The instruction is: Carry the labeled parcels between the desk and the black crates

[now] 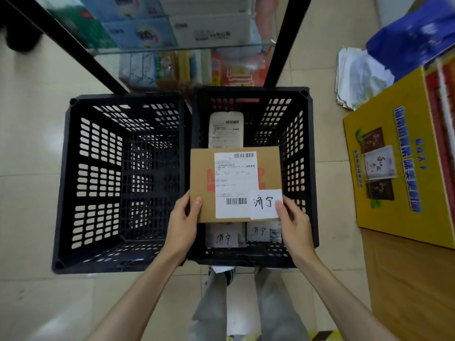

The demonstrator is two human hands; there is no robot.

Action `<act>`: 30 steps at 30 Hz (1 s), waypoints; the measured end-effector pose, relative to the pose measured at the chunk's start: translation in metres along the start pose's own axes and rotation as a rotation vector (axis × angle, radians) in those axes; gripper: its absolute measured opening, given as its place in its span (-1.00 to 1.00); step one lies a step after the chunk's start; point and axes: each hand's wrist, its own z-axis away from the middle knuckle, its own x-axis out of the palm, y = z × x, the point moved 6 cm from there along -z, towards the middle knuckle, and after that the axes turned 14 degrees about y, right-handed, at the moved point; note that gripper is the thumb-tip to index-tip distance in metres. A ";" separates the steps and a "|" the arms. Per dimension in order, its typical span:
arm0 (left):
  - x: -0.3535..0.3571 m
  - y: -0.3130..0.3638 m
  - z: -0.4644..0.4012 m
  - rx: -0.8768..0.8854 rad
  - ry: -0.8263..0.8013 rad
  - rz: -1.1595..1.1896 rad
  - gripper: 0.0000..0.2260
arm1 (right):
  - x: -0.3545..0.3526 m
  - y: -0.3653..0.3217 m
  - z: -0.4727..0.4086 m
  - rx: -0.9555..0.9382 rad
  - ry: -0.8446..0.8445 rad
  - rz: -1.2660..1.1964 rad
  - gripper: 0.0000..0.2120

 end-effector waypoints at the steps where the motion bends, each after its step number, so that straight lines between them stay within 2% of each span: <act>1: 0.001 0.009 -0.009 0.033 0.008 -0.017 -0.61 | 0.004 -0.006 -0.006 -0.019 0.004 -0.005 -0.77; 7: 0.017 0.049 -0.061 0.109 -0.012 0.036 -0.65 | 0.031 -0.032 -0.055 -0.095 0.035 -0.002 -0.69; 12: 0.026 0.064 -0.094 0.129 -0.002 0.035 -0.64 | 0.044 -0.047 -0.092 -0.144 0.054 0.065 -0.71; 20: 0.041 0.088 -0.156 0.197 0.055 -0.091 -0.54 | 0.065 -0.068 -0.143 -0.132 0.096 0.075 -0.70; 30: 0.060 0.094 -0.180 0.293 0.127 -0.283 -0.59 | 0.074 -0.047 -0.171 -0.079 0.076 0.120 -0.69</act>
